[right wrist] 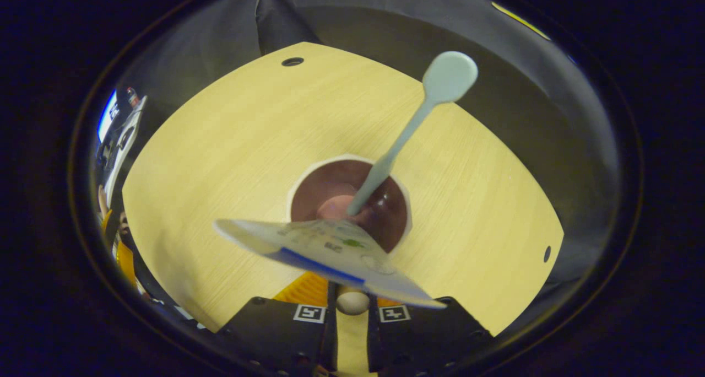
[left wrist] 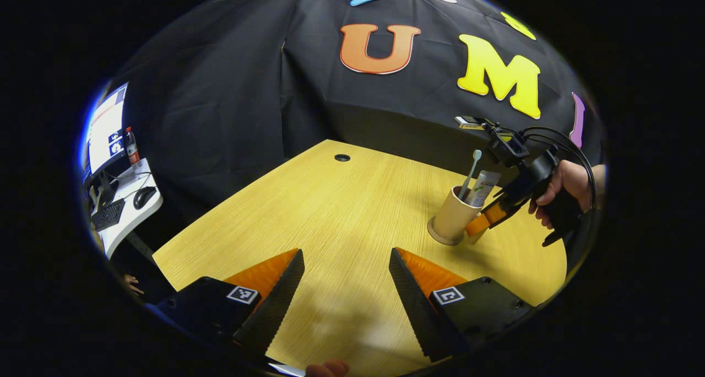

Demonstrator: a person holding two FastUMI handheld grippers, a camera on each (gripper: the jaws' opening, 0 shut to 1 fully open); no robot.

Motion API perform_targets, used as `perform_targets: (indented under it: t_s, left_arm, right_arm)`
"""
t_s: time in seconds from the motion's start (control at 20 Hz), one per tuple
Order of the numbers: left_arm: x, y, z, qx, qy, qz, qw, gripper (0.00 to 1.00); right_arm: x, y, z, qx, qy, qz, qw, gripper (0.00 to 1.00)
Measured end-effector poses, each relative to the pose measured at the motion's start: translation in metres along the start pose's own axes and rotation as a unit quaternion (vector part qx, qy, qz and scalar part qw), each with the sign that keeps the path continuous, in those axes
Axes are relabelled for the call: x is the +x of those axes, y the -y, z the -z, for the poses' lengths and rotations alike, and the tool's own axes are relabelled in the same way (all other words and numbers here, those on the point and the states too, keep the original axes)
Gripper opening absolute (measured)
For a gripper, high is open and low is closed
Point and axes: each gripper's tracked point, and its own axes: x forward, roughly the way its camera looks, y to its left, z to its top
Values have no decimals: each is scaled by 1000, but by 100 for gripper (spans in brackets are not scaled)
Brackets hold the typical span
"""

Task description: Put the toothbrush and toothpaste on the desktop into the cup, then pick up the cup and place it on the coaster on the desktop.

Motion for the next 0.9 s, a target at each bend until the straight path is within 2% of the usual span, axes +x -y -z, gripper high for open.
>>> perform_targets:
  t_s: [0.1,0.15,0.2,0.3,0.35,0.4,0.6,0.75,0.9]
  left_arm:
    - [-2,1,-2,4,1,2,1000,99]
    - [-3,2,-3,8,2,5,1000,99]
    - [-5,3,-5,12,3,7,1000,99]
    - [-9,7,-10,24,8,10,1000,99]
    - [-12,10,-14,31,14,14,999,99]
    - [-14,14,-17,36,18,20,999,99]
    - [-17,36,-36,43,32,44,998,98]
    - [-16,64,-66,68,62,69,993,98]
    - [-22,102,-99,87,90,109,986,98]
  right_arm:
    - [-4,1,0,3,7,4,1000,30]
    - [-7,0,0,6,10,5,1000,41]
    - [-11,1,2,10,11,6,1000,45]
    - [-18,-5,6,22,16,-3,1000,69]
    - [-23,-8,9,30,19,-6,999,89]
    - [-29,-9,12,38,23,-9,999,87]
    - [-62,-13,22,93,60,-23,994,95]
    - [-107,7,33,144,106,-11,984,95]
    - [-165,40,50,193,171,30,966,96]
